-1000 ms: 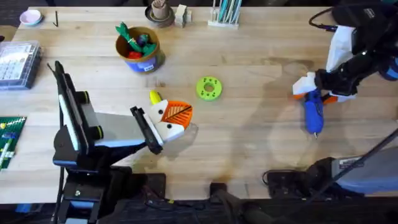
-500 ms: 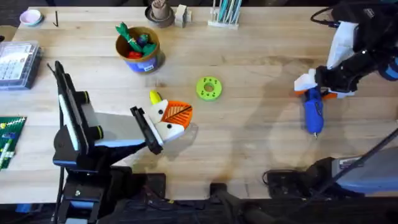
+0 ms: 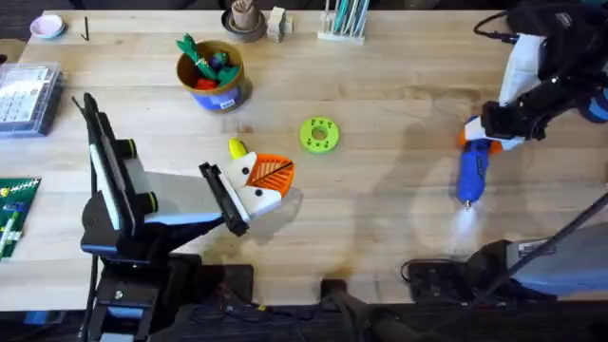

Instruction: Pick up the gripper from the table and insert it into the empty holder that is missing its gripper. Then pick up a screw, insert it into the mounting hole, and use the screwdriver to tighten it. Finally, clean up the table by picking up the vegetable and placing it into the bucket.

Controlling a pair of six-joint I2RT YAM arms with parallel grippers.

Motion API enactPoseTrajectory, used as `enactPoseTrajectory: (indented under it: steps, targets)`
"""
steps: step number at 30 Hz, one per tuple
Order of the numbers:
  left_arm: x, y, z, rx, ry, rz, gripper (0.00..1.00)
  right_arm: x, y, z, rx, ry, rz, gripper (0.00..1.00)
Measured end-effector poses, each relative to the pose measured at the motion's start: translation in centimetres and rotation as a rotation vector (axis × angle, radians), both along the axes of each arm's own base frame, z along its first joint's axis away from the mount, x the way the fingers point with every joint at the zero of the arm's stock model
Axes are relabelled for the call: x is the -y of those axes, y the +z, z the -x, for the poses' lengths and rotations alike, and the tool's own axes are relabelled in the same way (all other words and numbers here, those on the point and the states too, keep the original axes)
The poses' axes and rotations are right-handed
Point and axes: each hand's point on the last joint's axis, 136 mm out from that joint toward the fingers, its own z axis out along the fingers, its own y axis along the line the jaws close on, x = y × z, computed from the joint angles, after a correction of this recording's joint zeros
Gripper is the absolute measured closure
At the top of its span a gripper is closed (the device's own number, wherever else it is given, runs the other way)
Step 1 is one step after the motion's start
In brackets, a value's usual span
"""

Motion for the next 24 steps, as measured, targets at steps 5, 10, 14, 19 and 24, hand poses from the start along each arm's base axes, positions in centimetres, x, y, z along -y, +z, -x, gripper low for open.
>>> enactPoseTrajectory:
  steps: [5,10,14,19,24]
  targets:
    - [0.0,0.0,0.0,0.000,0.000,0.000,0.988,-0.1,0.1,0.2,-0.012,0.001,-0.005,0.979]
    - [0.0,0.0,0.0,0.000,0.000,0.000,0.988,-0.2,1.3,0.0,-0.009,0.002,-0.014,0.979]
    - [0.0,0.0,0.0,0.000,0.000,0.000,0.988,0.0,4.8,-1.7,0.101,0.005,0.001,0.979]
    - [0.0,0.0,0.0,0.000,0.000,0.000,0.988,-0.8,12.8,-4.0,0.369,0.028,0.004,0.979]
    - [0.0,0.0,0.0,0.000,0.000,0.000,0.988,-2.2,19.8,-3.5,0.586,0.034,0.012,0.979]
